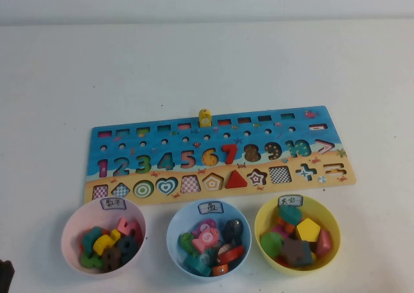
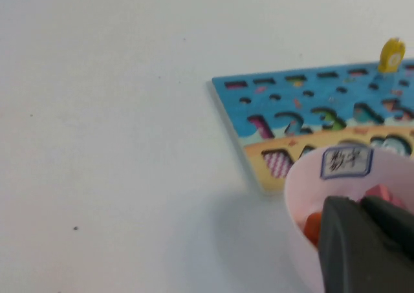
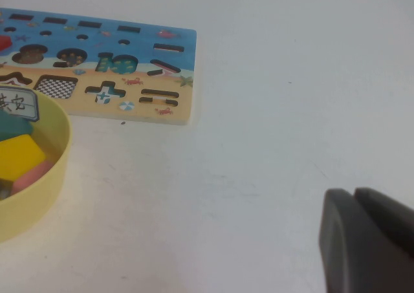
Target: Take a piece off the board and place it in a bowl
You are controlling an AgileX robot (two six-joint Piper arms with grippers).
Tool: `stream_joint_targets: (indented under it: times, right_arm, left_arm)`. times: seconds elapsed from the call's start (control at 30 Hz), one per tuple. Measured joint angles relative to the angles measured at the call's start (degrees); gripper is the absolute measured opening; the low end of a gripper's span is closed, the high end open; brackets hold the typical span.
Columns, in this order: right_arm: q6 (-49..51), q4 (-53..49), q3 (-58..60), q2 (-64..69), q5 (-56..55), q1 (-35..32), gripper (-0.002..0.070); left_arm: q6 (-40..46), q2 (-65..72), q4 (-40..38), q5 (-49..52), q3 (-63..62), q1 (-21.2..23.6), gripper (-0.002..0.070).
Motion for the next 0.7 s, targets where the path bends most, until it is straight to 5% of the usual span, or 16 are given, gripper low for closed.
stream_joint_targets:
  times: [0.37,0.7]
  right_arm:
    - [0.0,0.0,0.0,0.0,0.0,0.0,-0.0017]
    - [0.0,0.0,0.0,0.0,0.0,0.0,-0.0017]
  left_arm:
    - [-10.3,0.0,-12.9,-11.2,0.0,0.0,-0.0004]
    - [-19.4,3.5,-14.0,-5.2,-4.5,0.0,-0.0004]
